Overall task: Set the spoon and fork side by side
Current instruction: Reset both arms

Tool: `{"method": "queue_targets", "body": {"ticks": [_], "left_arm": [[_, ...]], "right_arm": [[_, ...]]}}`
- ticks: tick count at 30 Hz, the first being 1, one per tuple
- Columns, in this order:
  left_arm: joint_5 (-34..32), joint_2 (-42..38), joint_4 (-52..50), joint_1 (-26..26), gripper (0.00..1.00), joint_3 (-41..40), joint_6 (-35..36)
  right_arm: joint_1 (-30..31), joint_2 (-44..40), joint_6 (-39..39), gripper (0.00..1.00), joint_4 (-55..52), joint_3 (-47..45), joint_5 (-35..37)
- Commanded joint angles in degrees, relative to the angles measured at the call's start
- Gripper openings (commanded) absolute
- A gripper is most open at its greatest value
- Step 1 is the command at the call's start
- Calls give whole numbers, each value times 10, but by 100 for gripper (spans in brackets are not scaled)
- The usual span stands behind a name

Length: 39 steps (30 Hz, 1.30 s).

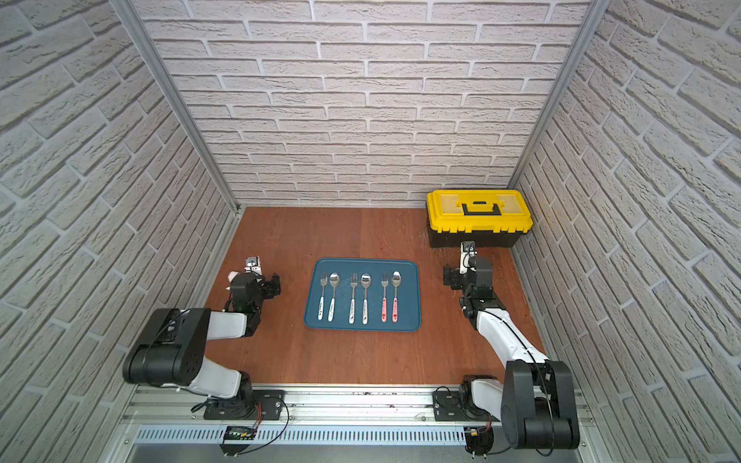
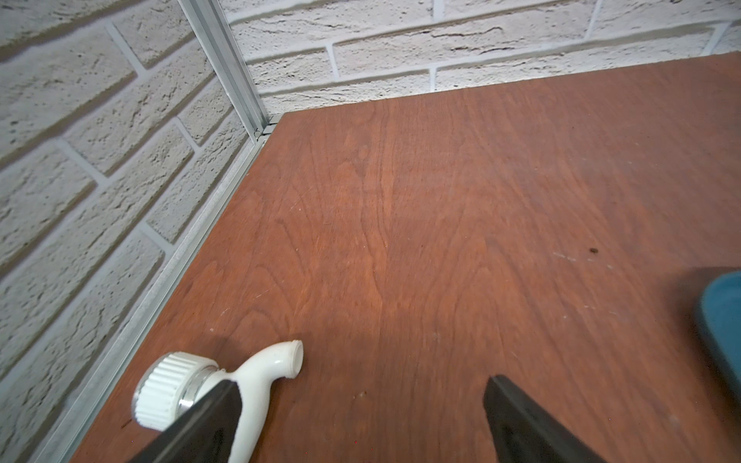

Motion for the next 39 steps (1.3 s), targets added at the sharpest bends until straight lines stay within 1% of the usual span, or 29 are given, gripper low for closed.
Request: {"method": "queue_targets", "body": {"ticks": [1, 2, 4, 5, 6, 7, 8, 9, 10, 11, 12, 13, 14, 15, 16, 17, 18, 19, 21, 22, 24, 28, 32, 39], "left_arm": [[8, 17, 99, -7, 98, 12, 31], [17, 3, 48, -10, 98, 28, 28], [7, 12, 72, -12, 98, 25, 35], [10, 6, 45, -13, 98, 29, 30], [3, 14, 69, -14, 98, 25, 35], [4, 7, 51, -14, 98, 29, 32], [1, 11, 59, -16, 98, 28, 34], [-1, 11, 61, -16, 98, 27, 36], [2, 8, 50, -16, 98, 29, 33], [-1, 12, 62, -16, 98, 27, 35], [1, 8, 52, -16, 98, 29, 33], [-1, 11, 58, -16, 98, 28, 34], [1, 9, 55, -16, 98, 29, 35], [0, 9, 53, -16, 98, 29, 34], [-1, 11, 58, -17, 98, 29, 35], [-1, 9, 53, -18, 98, 29, 34], [-2, 11, 56, -18, 98, 29, 36], [-2, 10, 53, -18, 98, 29, 35], [-4, 11, 55, -20, 98, 29, 38], [-4, 10, 54, -20, 98, 30, 38], [-4, 10, 54, -21, 98, 30, 38], [-5, 10, 54, -21, 98, 30, 38], [-5, 10, 54, -21, 98, 29, 38], [-5, 10, 54, -21, 98, 29, 37]], "right_arm": [[-4, 38, 26, 99, 108, -5, -65], [-3, 57, 31, 99, 135, -13, -71], [-4, 103, 38, 99, 197, -35, -55], [-5, 120, 46, 99, 217, -34, -48], [-4, 109, 45, 99, 166, -19, -46], [-5, 109, 64, 99, 181, -23, -26], [-5, 114, 87, 99, 223, -40, -8], [-6, 118, 93, 99, 261, -58, -1], [-6, 131, 85, 99, 317, -78, -19], [1, 137, 63, 99, 347, -88, -45], [14, 144, 39, 99, 343, -90, -54], [29, 171, 17, 99, 409, -105, -69], [37, 207, 9, 100, 500, -127, -85], [41, 194, 5, 99, 489, -134, -71], [45, 170, 5, 99, 446, -134, -50], [49, 171, -1, 99, 444, -130, -48], [54, 189, -10, 99, 462, -123, -62], [56, 201, -11, 99, 455, -110, -69], [54, 174, 6, 99, 364, -85, -28], [53, 181, 14, 99, 362, -81, -19], [53, 196, 13, 99, 417, -95, -17], [53, 181, 13, 99, 374, -86, -17], [53, 189, 12, 99, 405, -94, -19], [54, 189, 11, 99, 404, -94, -19]]}}
